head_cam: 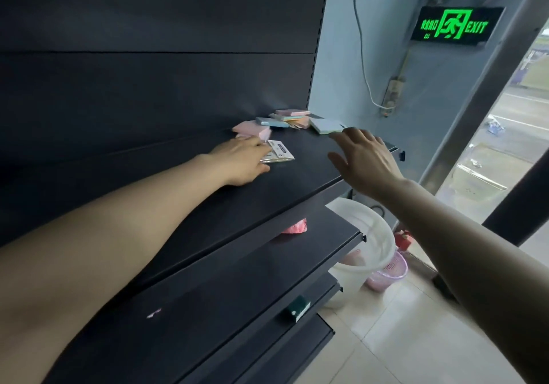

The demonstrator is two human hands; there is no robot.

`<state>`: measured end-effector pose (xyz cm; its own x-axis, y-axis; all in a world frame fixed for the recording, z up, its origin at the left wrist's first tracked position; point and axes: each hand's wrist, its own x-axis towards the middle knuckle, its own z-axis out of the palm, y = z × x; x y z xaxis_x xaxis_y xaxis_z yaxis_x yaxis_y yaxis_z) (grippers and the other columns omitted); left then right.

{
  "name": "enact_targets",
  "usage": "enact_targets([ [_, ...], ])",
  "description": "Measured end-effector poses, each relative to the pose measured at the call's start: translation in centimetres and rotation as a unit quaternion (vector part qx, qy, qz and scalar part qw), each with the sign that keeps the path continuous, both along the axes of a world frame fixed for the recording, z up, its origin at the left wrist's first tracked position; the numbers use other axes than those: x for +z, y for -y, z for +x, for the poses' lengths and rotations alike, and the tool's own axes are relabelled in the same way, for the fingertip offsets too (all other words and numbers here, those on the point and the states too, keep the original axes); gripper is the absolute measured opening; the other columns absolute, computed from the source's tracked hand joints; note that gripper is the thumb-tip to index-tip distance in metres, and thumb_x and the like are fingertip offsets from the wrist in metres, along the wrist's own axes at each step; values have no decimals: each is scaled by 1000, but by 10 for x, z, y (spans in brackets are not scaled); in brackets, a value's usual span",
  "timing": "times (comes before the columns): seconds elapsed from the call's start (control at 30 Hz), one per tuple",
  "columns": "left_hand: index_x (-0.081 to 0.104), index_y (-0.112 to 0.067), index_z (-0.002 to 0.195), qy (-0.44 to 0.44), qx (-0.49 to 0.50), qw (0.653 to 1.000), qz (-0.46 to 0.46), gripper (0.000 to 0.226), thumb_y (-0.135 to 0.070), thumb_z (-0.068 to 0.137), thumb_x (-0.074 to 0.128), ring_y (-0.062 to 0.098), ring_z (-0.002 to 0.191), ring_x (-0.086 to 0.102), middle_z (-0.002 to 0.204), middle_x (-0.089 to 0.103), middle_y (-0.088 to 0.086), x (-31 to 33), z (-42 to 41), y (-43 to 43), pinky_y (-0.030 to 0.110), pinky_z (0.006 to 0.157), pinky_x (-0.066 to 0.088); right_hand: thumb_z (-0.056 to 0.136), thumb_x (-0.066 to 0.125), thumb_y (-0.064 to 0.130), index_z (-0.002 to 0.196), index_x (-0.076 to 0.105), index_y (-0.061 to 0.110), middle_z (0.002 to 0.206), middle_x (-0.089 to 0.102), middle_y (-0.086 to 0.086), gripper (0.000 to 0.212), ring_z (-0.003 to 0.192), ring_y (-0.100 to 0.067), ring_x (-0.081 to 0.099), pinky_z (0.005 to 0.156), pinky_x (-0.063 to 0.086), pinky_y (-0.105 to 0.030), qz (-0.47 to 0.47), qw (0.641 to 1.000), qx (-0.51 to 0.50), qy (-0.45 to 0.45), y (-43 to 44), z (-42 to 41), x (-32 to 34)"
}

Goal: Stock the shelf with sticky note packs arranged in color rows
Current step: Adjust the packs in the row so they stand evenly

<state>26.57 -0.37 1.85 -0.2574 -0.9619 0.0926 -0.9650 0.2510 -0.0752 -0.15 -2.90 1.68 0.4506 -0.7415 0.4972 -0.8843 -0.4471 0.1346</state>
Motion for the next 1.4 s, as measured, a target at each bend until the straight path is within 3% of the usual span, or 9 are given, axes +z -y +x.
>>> enact_targets([
  [0.33, 54, -28, 122, -15, 9, 1000, 23, 51, -64, 86, 48, 24, 116, 47, 122, 56, 1, -3, -14, 66, 40, 93, 43, 97, 47, 37, 139, 44, 23, 132, 53, -7, 44, 117, -35, 50, 93, 40, -42, 57, 998, 34, 19, 102, 7, 4],
  [0.43, 50, -27, 131, -98, 42, 992, 63, 73, -65, 71, 66, 18, 110, 51, 121, 54, -4, 7, -13, 69, 31, 89, 44, 98, 45, 38, 141, 42, 24, 136, 51, -8, 45, 119, -35, 50, 95, 41, -42, 90, 993, 69, 25, 128, 30, 11],
  [0.57, 34, -32, 145, -197, 60, 976, 77, 104, -58, 55, 81, 14, 125, 37, 137, 33, -5, 6, -5, 68, 29, 106, 36, 90, 54, 27, 147, 34, 24, 146, 44, -7, 61, 130, -34, 44, 102, 41, -43, 167, 983, 81, -10, 163, 69, 10],
  [0.7, 48, -35, 131, -250, 87, 964, -20, 70, -41, 69, 81, 8, 101, 45, 111, 41, -7, 14, 1, 58, 23, 83, 39, 84, 56, 21, 147, 33, 23, 146, 45, -7, 67, 130, -33, 45, 99, 44, -44, 206, 976, 71, -12, 191, 102, 0],
  [0.83, 54, -25, 109, -289, 163, 939, -93, 33, -39, 83, 68, 15, 96, 60, 104, 62, -7, 19, 15, 44, 36, 81, 48, 88, 48, 13, 127, 53, 18, 129, 55, -6, 40, 122, -30, 47, 89, 48, -42, 107, 992, 54, -36, 212, 122, -14],
  [0.93, 50, -24, 118, -320, 206, 918, -110, 34, -28, 88, 63, 17, 98, 60, 109, 64, -7, 23, 26, 30, 36, 84, 48, 90, 47, 12, 115, 61, 14, 119, 59, -6, 29, 117, -28, 47, 69, 40, -37, 46, 996, 69, -40, 211, 131, -13],
  [1.07, 46, -36, 132, -372, 209, 900, -90, 57, -6, 85, 54, 13, 93, 58, 109, 59, -10, 26, 31, 21, 29, 81, 49, 99, 41, 23, 115, 52, 5, 111, 60, -20, 26, 101, -41, 53, 73, 40, -41, 75, 973, 135, 173, 196, 129, 0],
  [1.17, 66, -31, 106, -373, 219, 890, -143, 23, -17, 89, 60, 11, 94, 62, 102, 66, -11, 24, 30, 27, 27, 78, 49, 98, 49, 25, 120, 46, 12, 102, 66, -16, 26, 91, -37, 61, 75, 48, -41, 207, 920, 145, 300, 190, 118, 12],
  [1.4, 64, -30, 98, -330, 229, 891, -212, 13, -21, 91, 57, 12, 90, 61, 95, 68, -12, 23, 23, 21, 32, 78, 48, 91, 44, 8, 96, 70, 27, 100, 66, -1, 33, 80, -23, 61, 69, 54, -34, 320, 855, 170, 370, 180, 92, 17],
])
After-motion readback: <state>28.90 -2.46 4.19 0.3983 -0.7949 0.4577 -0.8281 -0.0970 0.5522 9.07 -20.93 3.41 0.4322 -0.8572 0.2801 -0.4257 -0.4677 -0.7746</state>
